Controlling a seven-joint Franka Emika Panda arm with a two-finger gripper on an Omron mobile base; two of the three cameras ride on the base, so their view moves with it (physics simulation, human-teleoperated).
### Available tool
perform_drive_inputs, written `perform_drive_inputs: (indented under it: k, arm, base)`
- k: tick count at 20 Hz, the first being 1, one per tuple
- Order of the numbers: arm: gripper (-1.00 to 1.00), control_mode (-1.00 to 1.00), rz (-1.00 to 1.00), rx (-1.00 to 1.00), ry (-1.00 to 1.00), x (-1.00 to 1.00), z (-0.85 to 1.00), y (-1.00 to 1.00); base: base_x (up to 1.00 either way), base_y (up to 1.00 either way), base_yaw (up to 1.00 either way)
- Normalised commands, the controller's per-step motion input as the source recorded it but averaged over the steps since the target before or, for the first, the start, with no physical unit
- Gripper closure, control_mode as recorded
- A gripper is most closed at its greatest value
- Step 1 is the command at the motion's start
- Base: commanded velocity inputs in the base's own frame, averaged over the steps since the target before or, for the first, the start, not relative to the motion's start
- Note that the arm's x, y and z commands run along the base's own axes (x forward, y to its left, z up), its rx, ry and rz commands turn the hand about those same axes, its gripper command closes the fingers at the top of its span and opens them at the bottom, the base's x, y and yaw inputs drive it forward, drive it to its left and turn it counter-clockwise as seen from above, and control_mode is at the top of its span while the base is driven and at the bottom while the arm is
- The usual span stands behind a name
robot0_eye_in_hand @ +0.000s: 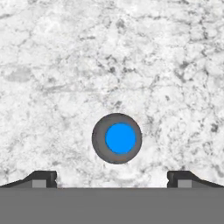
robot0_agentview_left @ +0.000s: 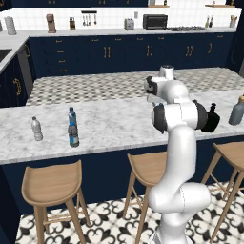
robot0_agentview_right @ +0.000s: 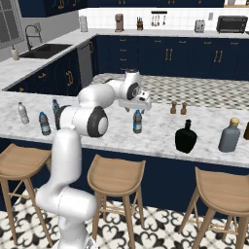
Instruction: Move the plastic bottles in the middle to the plastics group, and the glass bottles in the middle to the glass group.
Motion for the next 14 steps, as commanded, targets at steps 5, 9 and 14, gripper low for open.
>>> perform_drive_inputs:
  k: [5,9,14]
  arm:
    - [-1.00,-1.00,0.00,0.03,0.04,0.28,0.00,-0.09]
    - [-1.00,-1.00,0.00,0.02,0.04,0.06,0.00,-0.10]
    - [-1.00,-1.00,0.00,0.00,0.05,0.01,-0.07,-0.03]
  base:
    - [0.00,0.00,0.00]
    - [0.00,0.00,0.00]
    - [0.00,0.00,0.00]
